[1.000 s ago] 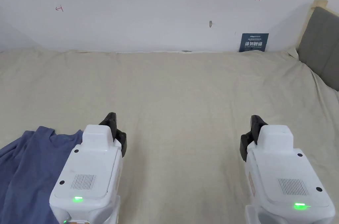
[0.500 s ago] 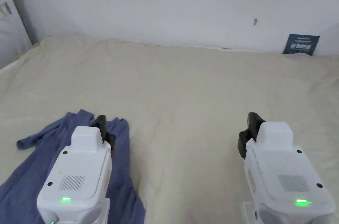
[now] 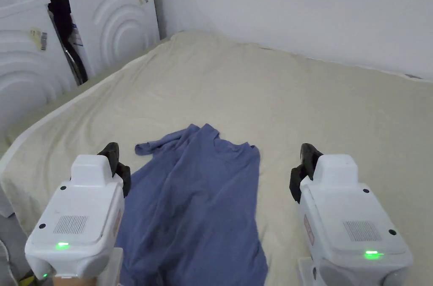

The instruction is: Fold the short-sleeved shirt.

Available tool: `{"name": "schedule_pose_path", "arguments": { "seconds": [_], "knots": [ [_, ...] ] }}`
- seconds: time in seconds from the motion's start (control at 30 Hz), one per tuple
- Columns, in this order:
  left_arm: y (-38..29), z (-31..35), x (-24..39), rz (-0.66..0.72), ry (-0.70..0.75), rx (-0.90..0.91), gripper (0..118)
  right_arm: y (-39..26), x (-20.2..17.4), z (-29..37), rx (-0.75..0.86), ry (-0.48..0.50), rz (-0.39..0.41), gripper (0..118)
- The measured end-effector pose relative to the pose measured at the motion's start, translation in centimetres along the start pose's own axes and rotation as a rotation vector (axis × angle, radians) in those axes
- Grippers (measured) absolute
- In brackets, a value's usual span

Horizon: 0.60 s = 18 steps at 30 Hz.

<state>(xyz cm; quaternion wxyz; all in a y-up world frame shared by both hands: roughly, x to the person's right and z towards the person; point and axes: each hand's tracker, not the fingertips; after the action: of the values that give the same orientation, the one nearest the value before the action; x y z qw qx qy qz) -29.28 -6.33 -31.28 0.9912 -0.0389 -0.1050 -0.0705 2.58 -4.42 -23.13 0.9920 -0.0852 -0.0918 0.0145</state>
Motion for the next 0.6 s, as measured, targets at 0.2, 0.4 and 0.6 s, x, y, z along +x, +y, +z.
{"name": "schedule_pose_path", "arguments": {
  "seconds": [0.2, 0.4, 0.6],
  "knots": [
    [-0.8, -0.9, -1.4, -0.008, -0.027, -0.09, 1, 0.0, -1.4, -0.7, -0.009, 0.031, 0.007, 1],
    [-2.4, -6.1, 0.8, 0.023, -0.16, -0.319, 98, -0.1, -0.1, -1.1, -0.02, 0.005, 0.009, 1],
    [-5.6, -12.6, 5.1, 0.0, -0.221, -0.551, 118, -1.1, 2.7, -1.6, -0.058, -0.073, 0.012, 1]
  ]
}}
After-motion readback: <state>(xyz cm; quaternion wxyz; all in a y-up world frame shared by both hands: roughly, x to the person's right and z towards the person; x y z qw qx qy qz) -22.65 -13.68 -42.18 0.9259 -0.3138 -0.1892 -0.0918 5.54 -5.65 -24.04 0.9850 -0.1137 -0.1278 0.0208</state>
